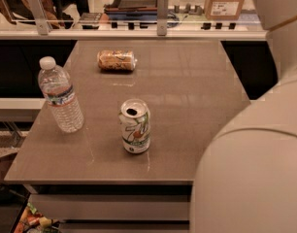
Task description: Place orange can upright
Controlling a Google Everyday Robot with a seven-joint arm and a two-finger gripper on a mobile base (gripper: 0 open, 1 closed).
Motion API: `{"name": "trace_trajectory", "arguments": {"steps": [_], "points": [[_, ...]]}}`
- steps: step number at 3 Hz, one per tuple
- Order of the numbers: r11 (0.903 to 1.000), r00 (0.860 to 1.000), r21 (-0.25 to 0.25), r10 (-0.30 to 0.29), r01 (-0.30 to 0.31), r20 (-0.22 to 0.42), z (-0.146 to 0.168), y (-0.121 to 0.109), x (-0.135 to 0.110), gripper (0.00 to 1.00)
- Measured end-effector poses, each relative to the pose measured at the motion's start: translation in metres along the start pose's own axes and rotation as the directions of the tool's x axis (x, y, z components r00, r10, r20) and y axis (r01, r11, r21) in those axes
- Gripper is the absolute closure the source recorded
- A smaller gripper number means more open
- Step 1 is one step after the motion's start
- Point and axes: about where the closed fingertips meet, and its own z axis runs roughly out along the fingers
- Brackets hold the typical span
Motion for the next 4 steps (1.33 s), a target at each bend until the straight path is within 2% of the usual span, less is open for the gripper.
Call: {"name": "trace_trajectory", "arguments": {"steps": [1, 2, 3, 4], "points": [[0.9984, 0.998, -0.053, -0.022, 0.019, -0.065, 0.020, 0.022, -0.006, 0.00], [0.9970, 0.989, -0.069, -0.045, 0.035, -0.139, 0.037, 0.041, -0.011, 0.00], [0.9968, 0.967, -0.066, -0.060, 0.045, -0.246, 0.061, 0.056, -0.003, 0.00], [0.9953, 0.939, -0.094, -0.053, 0.022, -0.339, 0.088, 0.068, 0.028, 0.00]]}}
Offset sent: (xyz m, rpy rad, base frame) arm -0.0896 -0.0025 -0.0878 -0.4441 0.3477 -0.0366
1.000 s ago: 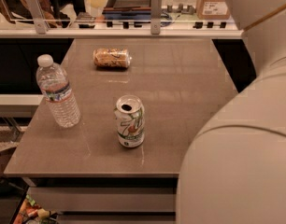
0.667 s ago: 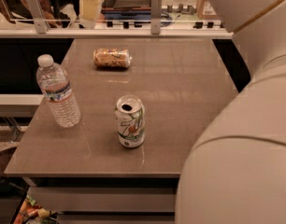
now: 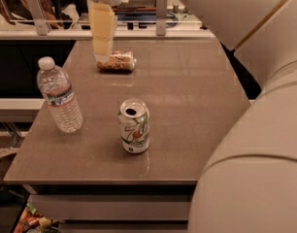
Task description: Place orange can upright
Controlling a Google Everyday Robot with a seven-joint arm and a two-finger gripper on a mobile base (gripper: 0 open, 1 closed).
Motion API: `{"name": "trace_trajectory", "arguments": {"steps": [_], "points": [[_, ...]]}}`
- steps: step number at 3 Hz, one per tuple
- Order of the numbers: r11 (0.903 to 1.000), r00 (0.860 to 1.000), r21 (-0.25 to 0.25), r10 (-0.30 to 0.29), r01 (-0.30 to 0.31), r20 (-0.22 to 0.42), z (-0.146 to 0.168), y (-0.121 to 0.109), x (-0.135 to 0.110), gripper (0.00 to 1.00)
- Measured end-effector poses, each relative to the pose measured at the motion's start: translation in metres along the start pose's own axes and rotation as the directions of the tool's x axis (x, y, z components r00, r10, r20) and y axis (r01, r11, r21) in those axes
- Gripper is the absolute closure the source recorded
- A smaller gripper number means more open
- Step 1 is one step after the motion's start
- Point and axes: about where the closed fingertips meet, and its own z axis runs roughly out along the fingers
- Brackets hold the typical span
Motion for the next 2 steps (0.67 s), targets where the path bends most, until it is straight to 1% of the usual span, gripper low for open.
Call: {"name": "trace_trajectory", "arguments": {"steps": [1, 2], "points": [[0.9994, 0.999, -0.013, 0.031, -0.032, -0.036, 0.027, -0.010, 0.027, 0.00], [0.9990, 0.998, -0.013, 0.043, -0.043, -0.039, 0.045, -0.029, 0.044, 0.00]]}}
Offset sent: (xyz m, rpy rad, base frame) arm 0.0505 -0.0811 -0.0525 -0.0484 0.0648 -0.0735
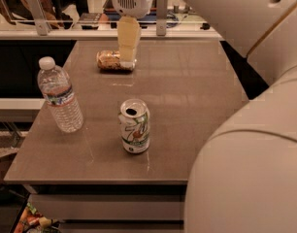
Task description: Place orange can upright
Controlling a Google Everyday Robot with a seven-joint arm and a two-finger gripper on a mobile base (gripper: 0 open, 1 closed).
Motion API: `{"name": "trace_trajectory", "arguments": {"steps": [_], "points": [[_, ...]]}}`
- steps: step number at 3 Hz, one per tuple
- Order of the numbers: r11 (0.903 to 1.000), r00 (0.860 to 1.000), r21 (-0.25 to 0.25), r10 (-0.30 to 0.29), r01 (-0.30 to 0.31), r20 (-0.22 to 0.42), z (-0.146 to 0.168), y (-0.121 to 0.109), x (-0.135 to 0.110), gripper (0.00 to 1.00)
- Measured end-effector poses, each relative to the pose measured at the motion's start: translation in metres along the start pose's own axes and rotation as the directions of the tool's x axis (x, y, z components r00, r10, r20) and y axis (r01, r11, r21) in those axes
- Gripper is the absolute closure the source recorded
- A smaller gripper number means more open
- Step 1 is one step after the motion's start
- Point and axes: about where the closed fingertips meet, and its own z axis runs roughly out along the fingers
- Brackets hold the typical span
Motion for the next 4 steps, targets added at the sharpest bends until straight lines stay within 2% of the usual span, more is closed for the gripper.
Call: {"name": "trace_trajectory", "arguments": {"steps": [1, 2, 3, 4], "points": [[0.9999, 0.999, 0.004, -0.010, 0.010, 0.041, 0.015, -0.019, -0.001, 0.00], [0.9993, 0.994, -0.002, -0.037, 0.037, 0.106, 0.027, -0.033, -0.019, 0.00], [0.9967, 0.982, -0.034, -0.066, 0.073, 0.178, 0.044, -0.035, -0.047, 0.00], [0.9925, 0.968, -0.079, -0.072, 0.093, 0.241, 0.063, -0.031, -0.070, 0.00]]}}
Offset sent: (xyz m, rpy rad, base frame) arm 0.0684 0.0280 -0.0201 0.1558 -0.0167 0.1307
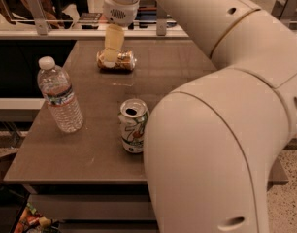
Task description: Place orange can upright
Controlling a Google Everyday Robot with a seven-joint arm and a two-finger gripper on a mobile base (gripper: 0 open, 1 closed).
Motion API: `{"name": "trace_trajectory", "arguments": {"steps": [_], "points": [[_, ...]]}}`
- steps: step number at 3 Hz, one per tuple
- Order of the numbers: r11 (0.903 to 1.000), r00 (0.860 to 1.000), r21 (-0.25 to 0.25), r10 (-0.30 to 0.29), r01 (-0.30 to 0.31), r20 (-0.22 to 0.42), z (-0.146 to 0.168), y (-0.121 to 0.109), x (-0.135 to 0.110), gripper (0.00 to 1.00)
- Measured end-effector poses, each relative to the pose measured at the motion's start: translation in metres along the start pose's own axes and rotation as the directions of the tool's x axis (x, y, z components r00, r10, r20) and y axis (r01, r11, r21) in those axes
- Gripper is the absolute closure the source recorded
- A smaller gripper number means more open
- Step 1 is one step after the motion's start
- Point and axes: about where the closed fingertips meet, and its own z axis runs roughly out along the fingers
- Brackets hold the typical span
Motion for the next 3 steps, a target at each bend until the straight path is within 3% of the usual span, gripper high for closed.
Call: {"name": "trace_trajectory", "arguments": {"steps": [1, 3], "points": [[0.9995, 0.999, -0.032, -0.004, 0.006, 0.039, 0.015, 0.000, -0.011, 0.00], [0.9984, 0.999, -0.055, 0.018, -0.017, 0.030, 0.029, -0.004, -0.005, 0.00]]}}
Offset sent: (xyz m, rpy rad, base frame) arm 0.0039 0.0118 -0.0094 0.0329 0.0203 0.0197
